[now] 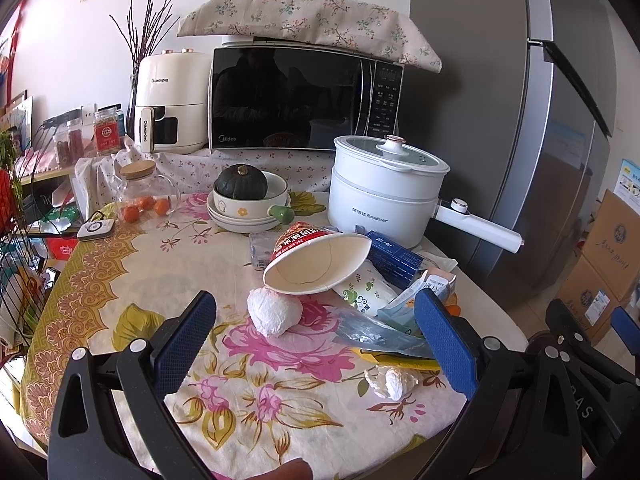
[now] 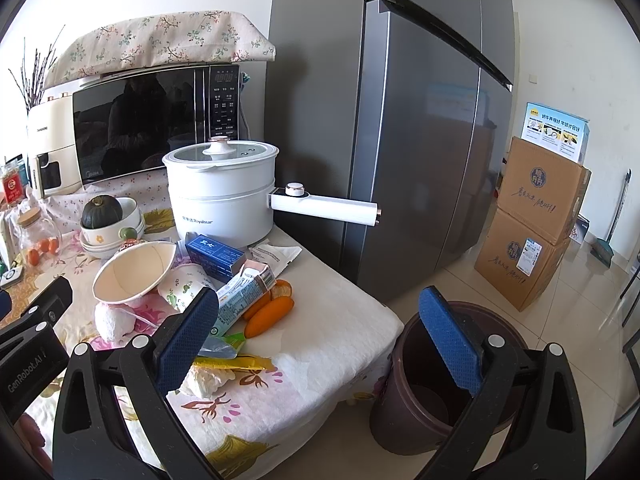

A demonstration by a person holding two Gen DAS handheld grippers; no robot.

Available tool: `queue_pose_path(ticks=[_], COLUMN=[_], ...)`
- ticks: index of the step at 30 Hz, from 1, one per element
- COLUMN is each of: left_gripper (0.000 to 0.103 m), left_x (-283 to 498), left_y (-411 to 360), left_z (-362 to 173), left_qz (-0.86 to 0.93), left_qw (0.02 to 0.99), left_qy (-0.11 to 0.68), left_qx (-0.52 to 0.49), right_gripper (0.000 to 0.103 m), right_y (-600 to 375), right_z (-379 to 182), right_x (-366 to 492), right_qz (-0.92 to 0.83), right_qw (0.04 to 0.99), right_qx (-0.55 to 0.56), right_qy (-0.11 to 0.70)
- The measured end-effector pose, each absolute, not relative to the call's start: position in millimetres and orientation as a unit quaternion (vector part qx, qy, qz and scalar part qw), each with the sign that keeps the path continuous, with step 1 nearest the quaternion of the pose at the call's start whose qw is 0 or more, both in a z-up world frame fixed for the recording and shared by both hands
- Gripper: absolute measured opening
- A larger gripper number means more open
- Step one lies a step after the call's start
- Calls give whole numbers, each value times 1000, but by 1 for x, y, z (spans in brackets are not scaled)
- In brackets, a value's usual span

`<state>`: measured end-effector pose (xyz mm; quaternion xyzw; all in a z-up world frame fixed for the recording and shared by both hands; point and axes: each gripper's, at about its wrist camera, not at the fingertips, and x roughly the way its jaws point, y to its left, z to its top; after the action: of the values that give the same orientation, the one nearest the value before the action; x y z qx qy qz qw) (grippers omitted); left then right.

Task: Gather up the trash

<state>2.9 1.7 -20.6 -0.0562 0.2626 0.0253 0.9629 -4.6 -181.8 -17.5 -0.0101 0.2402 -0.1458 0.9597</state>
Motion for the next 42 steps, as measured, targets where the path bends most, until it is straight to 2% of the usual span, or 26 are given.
queue_pose_path(ticks=[7, 16, 22, 28, 32, 34, 38, 42], left_gripper=[97, 96, 96, 96, 97, 96, 97, 96], left_x=[11, 22, 36, 63, 100, 119, 136, 141], left_y=[6, 12, 30, 52, 68, 68, 56, 56], left_z=[-24, -34, -45, -47, -48, -55, -57, -71], left_qz=[29, 25, 25, -8, -100, -92, -37, -25], left_qw=[957, 945, 927, 911, 885, 873, 892, 884], left_qy=[281, 314, 351, 375, 397, 439, 444, 465], left_qx=[-67, -87, -128, -171, -220, -192, -76, -40], right_gripper=[96, 96, 96, 96, 96, 96, 96, 96], right_y=[-183, -183, -184, -193, -208, -215, -224, -229], right_z=[-21, -32, -57, -64, -66, -68, -74, -82], right_x=[-1, 12, 26, 21, 22, 24, 31, 37], right_qz=[-144, -129, -107, -111, -114, -106, -75, -51], right_qw=[957, 943, 912, 903, 897, 892, 877, 860], right_qx=[-4, 7, 15, 16, 39, 65, 129, 174], right_qy=[252, 306, 396, 414, 425, 435, 457, 477])
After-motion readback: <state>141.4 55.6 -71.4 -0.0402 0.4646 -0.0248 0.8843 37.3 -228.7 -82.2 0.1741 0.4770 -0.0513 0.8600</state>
